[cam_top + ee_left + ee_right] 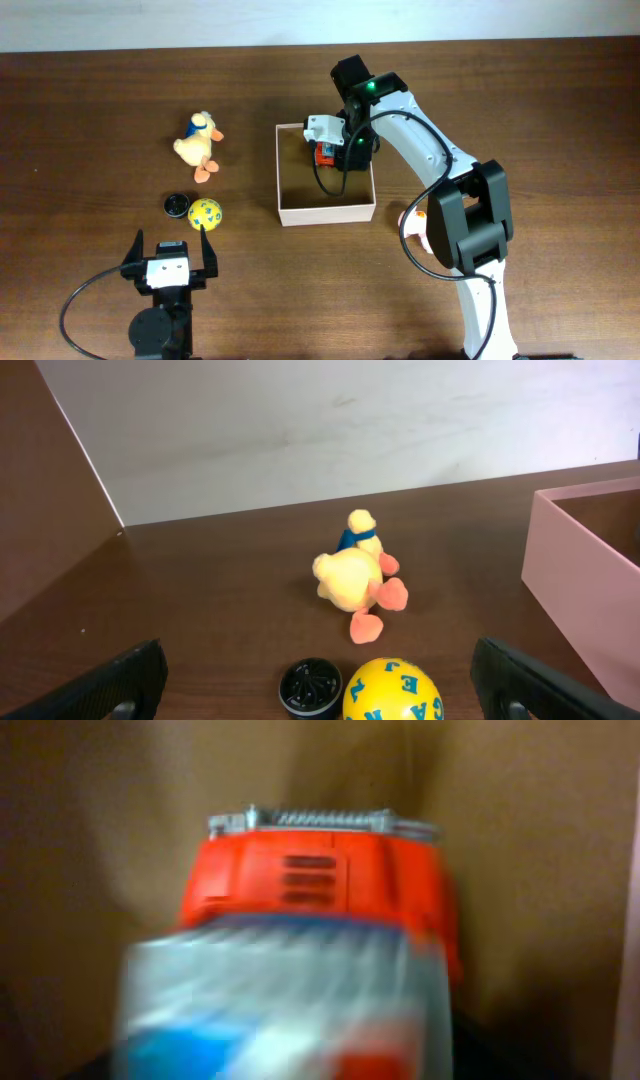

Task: Pack container
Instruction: 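Lower the truck into the box and open the right gripper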

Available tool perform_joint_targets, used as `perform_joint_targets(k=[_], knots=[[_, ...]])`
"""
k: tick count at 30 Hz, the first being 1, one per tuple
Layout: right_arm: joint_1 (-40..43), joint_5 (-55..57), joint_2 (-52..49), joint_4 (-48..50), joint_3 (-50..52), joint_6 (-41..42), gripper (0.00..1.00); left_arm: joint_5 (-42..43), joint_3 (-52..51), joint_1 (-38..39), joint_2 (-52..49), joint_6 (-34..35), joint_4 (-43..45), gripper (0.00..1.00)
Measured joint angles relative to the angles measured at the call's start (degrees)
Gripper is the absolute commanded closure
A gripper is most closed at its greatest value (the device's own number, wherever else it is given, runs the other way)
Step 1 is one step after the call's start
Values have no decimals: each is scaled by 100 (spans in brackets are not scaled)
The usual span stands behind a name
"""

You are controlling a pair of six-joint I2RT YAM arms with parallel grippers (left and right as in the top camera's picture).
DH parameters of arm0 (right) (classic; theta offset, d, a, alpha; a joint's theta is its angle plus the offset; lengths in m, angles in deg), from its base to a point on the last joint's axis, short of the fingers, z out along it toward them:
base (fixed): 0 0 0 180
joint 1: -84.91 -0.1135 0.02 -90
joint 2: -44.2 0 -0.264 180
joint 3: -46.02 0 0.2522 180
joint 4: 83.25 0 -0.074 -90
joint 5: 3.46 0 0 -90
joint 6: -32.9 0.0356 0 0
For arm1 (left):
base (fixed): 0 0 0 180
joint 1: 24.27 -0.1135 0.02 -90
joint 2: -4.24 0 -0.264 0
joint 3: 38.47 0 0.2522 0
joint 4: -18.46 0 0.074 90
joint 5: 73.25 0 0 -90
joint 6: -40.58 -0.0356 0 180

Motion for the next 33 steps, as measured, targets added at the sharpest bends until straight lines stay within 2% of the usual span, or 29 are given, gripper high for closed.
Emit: perform_joint_targets(k=[5, 19, 27, 29, 33], knots=[[0, -20, 0, -2, 0, -2, 10, 0, 0, 0, 0, 0, 0, 1], [-46, -17, 0, -2, -15, 31, 8, -2, 0, 0, 0, 0, 0, 1], [-186, -15, 0, -153, -470, 146, 4, 0, 0, 0, 2, 0, 0, 1], [-214, -15, 0, -205, -566, 181, 6, -2, 0, 0, 2, 0, 0, 1], [-260, -13, 0, -278, -629, 286, 25, 0, 0, 0, 0, 0, 0, 1]])
